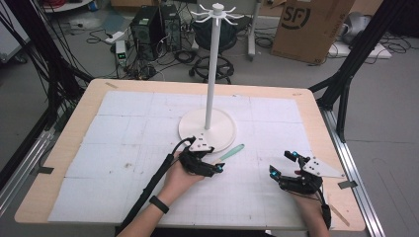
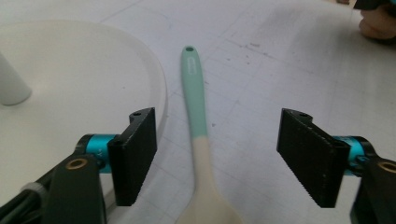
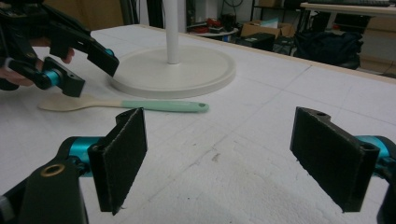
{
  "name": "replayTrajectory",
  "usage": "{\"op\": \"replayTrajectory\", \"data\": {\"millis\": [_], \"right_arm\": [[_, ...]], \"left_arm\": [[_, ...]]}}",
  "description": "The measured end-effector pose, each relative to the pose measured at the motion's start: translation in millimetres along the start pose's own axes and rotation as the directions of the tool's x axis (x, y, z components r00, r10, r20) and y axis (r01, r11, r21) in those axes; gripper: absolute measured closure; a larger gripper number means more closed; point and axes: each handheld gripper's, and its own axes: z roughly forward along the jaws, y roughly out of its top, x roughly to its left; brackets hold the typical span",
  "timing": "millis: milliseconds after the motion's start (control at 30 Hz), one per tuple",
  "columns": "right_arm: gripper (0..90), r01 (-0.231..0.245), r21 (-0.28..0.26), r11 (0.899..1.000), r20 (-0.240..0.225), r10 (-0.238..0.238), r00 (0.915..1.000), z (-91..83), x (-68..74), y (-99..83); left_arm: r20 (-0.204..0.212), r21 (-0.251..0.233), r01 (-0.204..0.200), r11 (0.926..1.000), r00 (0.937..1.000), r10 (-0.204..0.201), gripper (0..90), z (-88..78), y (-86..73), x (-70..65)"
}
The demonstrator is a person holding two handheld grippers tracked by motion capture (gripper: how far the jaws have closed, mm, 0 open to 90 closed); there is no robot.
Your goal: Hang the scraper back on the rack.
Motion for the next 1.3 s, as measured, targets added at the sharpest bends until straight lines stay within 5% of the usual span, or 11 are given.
{"op": "replayTrajectory", "data": {"millis": [300, 700, 1167, 1300], "right_arm": [[17.9, 0.001, 0.001, 1.0, -0.003, -0.001, 1.0, -0.2, -0.1, 0.0], [18.0, 0.001, 0.002, 1.0, -0.004, -0.001, 1.0, 0.0, -0.2, 0.0], [18.2, 0.002, 0.004, 1.0, -0.006, -0.002, 1.0, -0.1, 0.1, 0.0], [18.2, 0.001, 0.003, 1.0, -0.007, -0.001, 1.0, 0.0, 0.0, 0.0]], "left_arm": [[-0.064, 0.098, -0.01, 0.9952, 0.9978, 0.017, 55.1, 17.0, -2.0, -1.4], [-0.067, 0.09, -0.022, 0.9957, 0.9974, 0.028, 77.8, 20.3, -1.7, -3.9], [-0.072, 0.094, -0.049, 0.9944, 0.9958, 0.056, 80.5, 18.5, -1.2, -5.2], [-0.052, 0.058, -0.035, 0.9977, 0.9979, 0.038, 80.5, 9.3, 3.5, -2.4]]}}
